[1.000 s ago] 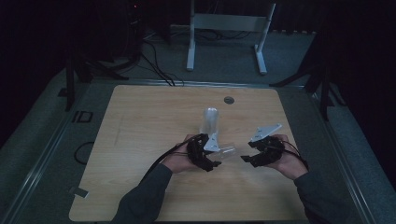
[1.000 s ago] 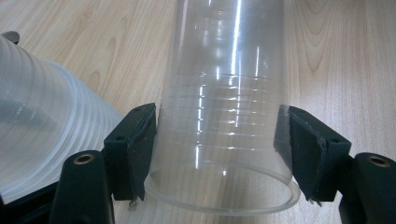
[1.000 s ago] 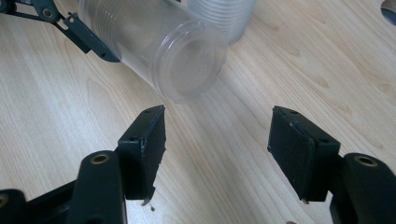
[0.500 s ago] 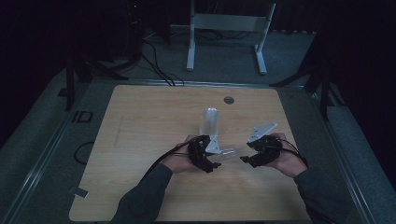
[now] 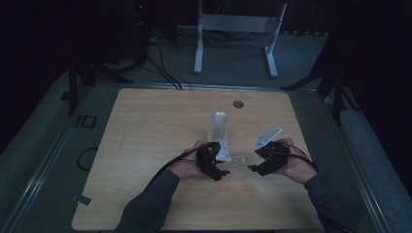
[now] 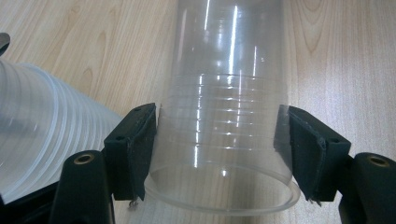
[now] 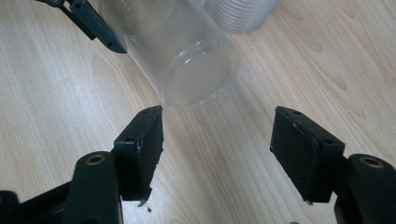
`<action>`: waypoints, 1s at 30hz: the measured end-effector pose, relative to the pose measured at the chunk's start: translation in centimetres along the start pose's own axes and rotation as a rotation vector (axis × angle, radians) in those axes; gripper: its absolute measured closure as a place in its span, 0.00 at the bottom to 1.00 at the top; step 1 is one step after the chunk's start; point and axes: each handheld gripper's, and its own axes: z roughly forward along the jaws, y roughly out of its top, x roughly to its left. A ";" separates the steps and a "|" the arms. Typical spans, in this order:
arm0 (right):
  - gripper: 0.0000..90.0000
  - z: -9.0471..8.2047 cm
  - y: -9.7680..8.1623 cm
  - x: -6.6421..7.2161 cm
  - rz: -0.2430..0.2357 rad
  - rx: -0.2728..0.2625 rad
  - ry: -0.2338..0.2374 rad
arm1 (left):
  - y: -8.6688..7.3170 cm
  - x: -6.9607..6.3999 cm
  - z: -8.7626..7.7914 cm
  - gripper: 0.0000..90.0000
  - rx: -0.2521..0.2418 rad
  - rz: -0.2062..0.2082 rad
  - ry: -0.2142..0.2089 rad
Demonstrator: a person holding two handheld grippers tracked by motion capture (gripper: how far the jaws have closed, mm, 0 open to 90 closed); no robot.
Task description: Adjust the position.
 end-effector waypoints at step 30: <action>0.36 1.1 1.7 1.5 -0.156 0.097 0.070 | 0.2 -0.8 -0.1 0.34 0.015 0.057 -0.026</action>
